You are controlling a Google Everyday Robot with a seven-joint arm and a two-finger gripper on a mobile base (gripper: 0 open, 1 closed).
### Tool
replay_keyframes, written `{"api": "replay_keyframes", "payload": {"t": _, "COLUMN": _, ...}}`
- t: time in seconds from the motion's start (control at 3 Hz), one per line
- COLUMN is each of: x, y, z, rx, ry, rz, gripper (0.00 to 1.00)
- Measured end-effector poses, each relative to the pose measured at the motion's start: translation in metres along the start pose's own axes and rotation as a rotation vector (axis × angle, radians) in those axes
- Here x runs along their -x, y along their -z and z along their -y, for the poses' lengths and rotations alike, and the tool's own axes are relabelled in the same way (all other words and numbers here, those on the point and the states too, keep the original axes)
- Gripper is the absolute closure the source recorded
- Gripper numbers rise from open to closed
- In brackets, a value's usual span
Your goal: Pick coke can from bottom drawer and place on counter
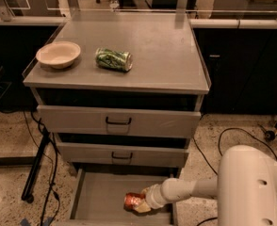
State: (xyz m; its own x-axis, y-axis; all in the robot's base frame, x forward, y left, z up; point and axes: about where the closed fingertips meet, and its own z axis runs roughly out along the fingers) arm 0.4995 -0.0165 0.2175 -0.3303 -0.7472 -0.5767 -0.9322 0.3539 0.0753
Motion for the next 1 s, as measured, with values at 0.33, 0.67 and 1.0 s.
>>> {"api": "replay_keyframes", "payload": {"t": 0.33, "x": -0.005, "y": 0.044, "z": 0.005, "rx": -0.047, "ry": -0.047, "rz": 0.006, "gripper": 1.00}}
{"api": "replay_keyframes", "payload": {"t": 0.67, "x": -0.005, "y": 0.091, "z": 0.006, "rx": -0.107, "ry": -0.076, "rz": 0.007, "gripper": 1.00}}
{"api": "replay_keyframes", "payload": {"t": 1.0, "x": -0.002, "y": 0.105, "z": 0.005, "rx": -0.122, "ry": -0.074, "rz": 0.007, "gripper": 1.00}}
